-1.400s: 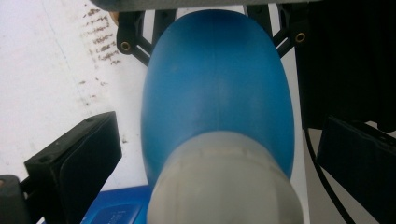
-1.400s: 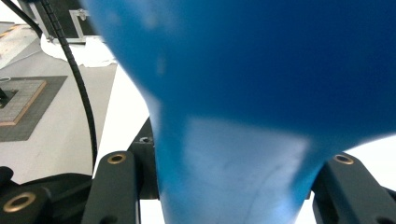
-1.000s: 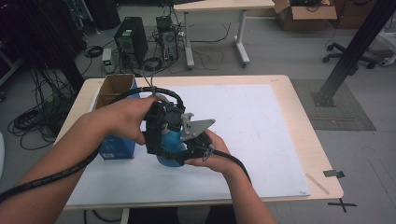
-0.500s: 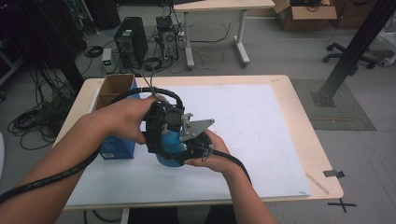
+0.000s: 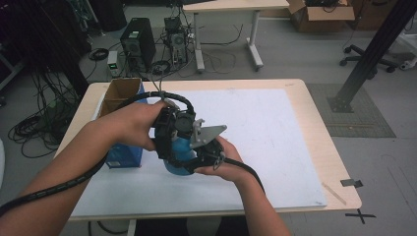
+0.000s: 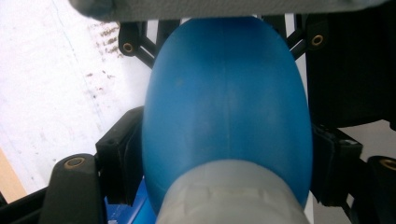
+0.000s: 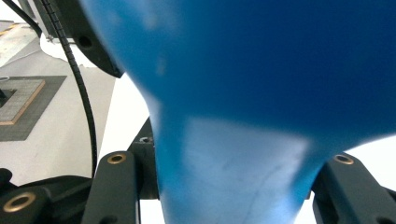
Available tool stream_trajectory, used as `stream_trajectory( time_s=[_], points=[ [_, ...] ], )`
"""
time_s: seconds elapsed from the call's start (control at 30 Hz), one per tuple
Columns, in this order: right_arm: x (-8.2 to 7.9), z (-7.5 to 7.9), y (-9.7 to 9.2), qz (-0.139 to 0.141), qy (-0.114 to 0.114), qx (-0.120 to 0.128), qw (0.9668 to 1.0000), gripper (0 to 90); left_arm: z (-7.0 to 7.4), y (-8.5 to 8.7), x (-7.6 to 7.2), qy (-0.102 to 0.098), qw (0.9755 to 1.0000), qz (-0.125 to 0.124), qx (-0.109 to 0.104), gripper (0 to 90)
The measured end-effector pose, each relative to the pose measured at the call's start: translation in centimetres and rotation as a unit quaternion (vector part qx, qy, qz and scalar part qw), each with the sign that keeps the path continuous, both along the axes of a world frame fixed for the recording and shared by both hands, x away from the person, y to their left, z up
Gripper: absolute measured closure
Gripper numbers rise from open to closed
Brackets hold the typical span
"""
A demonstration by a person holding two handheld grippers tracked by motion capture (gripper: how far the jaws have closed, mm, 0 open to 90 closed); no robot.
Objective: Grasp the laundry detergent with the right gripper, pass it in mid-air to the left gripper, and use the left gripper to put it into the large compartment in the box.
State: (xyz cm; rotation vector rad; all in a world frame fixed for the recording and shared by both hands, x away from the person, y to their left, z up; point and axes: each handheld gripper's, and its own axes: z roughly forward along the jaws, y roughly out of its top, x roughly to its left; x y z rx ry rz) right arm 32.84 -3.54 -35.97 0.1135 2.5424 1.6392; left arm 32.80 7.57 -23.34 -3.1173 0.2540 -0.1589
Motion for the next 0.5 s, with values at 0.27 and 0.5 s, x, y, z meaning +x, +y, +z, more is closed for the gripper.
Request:
stream_trajectory(
  time_s=[0.27, 0.5],
  points=[
    [-0.03, 0.08, -0.07, -0.001, -0.001, 0.002, 1.0000, 45.8, 0.06, 0.02, -0.15, -0.005, 1.0000, -0.004, -0.004, 33.5],
    [-0.20, 0.20, -0.06, -0.001, -0.003, 0.003, 1.0000, 45.9, 0.19, -0.07, -0.37, -0.014, 0.9997, -0.018, 0.004, 37.5]
  ],
)
